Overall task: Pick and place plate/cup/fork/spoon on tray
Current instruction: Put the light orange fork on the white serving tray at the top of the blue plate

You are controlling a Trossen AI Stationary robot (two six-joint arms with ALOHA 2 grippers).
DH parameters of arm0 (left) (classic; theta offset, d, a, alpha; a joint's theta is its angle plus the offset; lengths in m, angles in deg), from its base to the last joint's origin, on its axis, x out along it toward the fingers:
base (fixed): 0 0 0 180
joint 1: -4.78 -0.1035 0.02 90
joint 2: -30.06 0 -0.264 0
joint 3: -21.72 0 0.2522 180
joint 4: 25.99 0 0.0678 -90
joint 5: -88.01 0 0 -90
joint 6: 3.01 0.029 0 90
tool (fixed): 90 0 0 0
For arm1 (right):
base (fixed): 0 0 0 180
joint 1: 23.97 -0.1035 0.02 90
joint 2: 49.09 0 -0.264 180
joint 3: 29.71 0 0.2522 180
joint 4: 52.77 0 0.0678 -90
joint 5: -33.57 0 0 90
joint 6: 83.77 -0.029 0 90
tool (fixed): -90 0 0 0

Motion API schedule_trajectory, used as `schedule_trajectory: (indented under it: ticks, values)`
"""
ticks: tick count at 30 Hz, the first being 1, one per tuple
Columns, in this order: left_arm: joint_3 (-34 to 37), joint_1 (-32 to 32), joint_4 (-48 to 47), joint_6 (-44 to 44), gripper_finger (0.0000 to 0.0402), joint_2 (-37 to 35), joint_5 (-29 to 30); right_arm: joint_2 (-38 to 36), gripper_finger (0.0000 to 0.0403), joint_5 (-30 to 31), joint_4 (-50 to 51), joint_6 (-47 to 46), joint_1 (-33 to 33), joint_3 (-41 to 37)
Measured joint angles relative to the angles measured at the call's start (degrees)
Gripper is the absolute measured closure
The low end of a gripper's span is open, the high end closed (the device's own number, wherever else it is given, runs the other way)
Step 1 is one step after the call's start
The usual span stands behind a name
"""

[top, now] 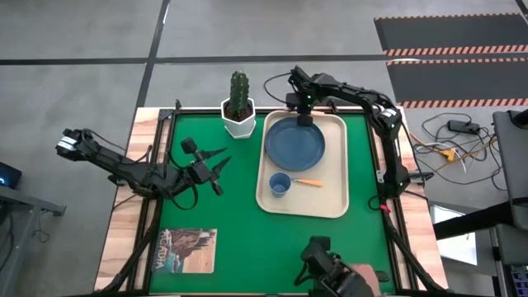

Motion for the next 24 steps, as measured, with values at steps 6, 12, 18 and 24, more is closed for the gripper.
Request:
schedule_trajectory:
  ticks: [6, 12, 18, 24]
  values:
    - [-0.14, -0.02, 0.33, 1.46, 0.0295, 0.01, -0.02, -0.19, 0.038, -0.48, 0.31, 0.26, -2.2, 0.0]
    - [-0.31, -0.02, 0.42, 1.56, 0.0295, 0.09, -0.13, 0.9, 0.038, 0.58, -0.15, -0.82, -2.81, -0.02]
    - [-0.31, -0.02, 0.42, 1.56, 0.0295, 0.09, -0.22, 1.53, 0.038, 0.06, 2.08, -1.55, -3.3, -0.02]
    - [-0.33, -0.02, 0.42, 1.54, 0.0295, 0.09, -0.24, 1.66, 0.038, -1.56, 3.9, -0.95, -4.63, -0.02]
